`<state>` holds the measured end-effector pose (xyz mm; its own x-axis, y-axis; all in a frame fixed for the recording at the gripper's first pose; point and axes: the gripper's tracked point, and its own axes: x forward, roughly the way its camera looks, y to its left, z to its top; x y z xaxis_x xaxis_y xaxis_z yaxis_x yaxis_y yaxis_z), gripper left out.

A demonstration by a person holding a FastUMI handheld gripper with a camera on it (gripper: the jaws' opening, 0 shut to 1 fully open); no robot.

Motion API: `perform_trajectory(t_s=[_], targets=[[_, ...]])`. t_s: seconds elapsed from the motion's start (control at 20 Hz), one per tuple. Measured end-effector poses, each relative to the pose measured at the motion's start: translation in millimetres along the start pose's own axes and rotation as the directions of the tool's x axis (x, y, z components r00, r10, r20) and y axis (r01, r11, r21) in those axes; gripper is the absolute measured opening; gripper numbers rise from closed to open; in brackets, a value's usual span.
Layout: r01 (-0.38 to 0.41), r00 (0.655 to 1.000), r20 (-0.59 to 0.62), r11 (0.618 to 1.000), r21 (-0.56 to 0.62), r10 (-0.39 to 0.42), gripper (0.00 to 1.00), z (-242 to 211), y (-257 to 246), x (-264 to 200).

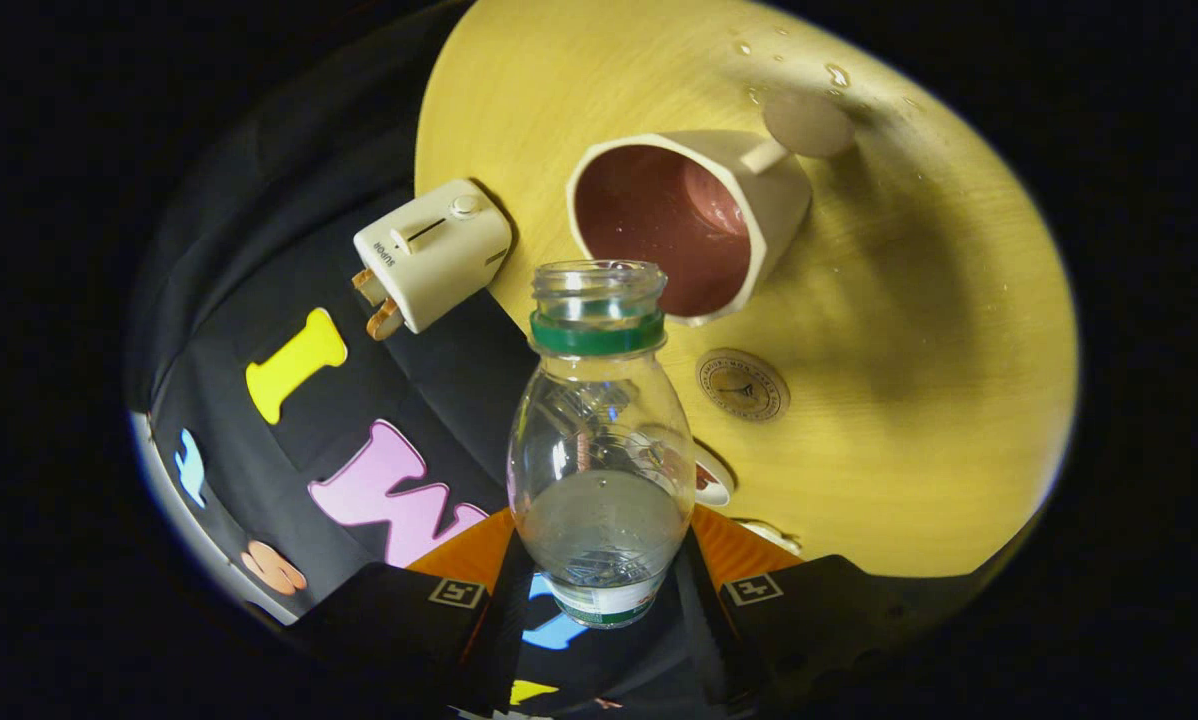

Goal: Take the bottle from table, then pour the juice into the cup, finally place the bottle on the coaster

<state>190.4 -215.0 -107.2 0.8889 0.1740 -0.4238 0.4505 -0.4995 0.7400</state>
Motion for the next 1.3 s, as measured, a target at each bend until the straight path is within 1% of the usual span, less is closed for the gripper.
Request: perform_trajectory(t_s=[0.1, 0.2, 0.3, 0.35, 0.4, 0.5, 0.6, 0.65, 0.75, 0.85, 0.9, 0.95, 1.05, 1.15, 1.25, 1.3], targets=[[-0.001, 0.999, 0.031, 0.993, -0.120, 0.004, 0.72, 2, -1, -8], [-0.005, 0.997, 0.075, 0.969, -0.248, 0.024, 0.72, 5, 3, -14], [-0.001, 0.995, 0.091, 0.924, -0.382, 0.038, 0.72, -1, 5, -25], [0.006, 0.993, 0.104, 0.892, -0.453, 0.046, 0.71, -3, 5, -29], [0.013, 0.992, 0.116, 0.850, -0.526, 0.057, 0.72, -6, 5, -34], [0.033, 0.988, 0.136, 0.745, -0.666, 0.078, 0.72, -15, 5, -44], [0.066, 0.982, 0.160, 0.617, -0.784, 0.099, 0.72, -22, 5, -55], [0.090, 0.978, 0.177, 0.546, -0.833, 0.109, 0.71, -26, 4, -57], [0.126, 0.971, 0.199, 0.426, -0.896, 0.131, 0.71, -32, 1, -61], [0.130, 0.969, 0.183, 0.286, -0.949, 0.167, 0.72, -48, -1, -61], [0.138, 0.967, 0.180, 0.225, -0.964, 0.177, 0.72, -52, -5, -60], [0.148, 0.966, 0.177, 0.156, -0.976, 0.188, 0.71, -57, -9, -59], [0.141, 0.966, 0.145, 0.035, -0.989, 0.216, 0.71, -69, -17, -59], [0.140, 0.961, 0.126, -0.043, -0.989, 0.245, 0.71, -73, -23, -59], [0.171, 0.956, 0.137, -0.113, -0.979, 0.261, 0.72, -72, -31, -52], [0.190, 0.954, 0.145, -0.154, -0.970, 0.263, 0.71, -70, -35, -48]])
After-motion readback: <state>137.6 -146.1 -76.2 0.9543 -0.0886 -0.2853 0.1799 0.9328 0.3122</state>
